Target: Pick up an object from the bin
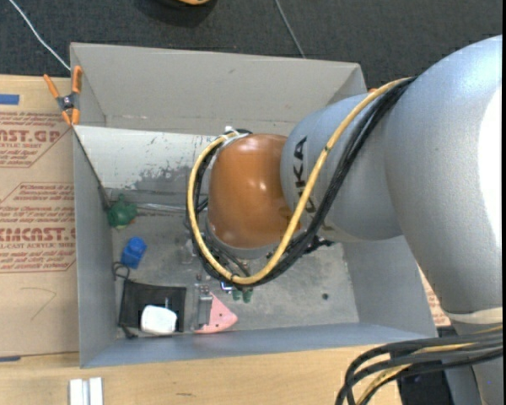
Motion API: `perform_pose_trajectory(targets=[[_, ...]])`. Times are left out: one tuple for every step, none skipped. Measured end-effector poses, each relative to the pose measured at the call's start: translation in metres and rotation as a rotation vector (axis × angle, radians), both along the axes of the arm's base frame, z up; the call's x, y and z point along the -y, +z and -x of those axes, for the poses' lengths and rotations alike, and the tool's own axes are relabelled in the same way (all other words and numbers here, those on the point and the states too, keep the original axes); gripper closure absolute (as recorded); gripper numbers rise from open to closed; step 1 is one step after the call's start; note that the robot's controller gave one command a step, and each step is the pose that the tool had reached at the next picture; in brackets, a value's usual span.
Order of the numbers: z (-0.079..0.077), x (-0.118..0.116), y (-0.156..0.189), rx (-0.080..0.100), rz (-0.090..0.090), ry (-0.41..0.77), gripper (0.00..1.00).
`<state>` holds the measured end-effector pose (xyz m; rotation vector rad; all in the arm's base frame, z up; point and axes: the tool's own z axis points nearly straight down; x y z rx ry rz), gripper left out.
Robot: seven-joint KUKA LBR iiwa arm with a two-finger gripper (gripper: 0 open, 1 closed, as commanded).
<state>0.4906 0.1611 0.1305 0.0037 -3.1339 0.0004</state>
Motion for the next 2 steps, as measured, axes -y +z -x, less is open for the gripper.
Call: perform_pose_trajectory(targets=[[-0.002, 0.001, 0.004, 0.007, -0.001, -0.003, 0.0], [0.006, -0.066, -0.057, 0.02, -0.007, 0.33, 0.0]])
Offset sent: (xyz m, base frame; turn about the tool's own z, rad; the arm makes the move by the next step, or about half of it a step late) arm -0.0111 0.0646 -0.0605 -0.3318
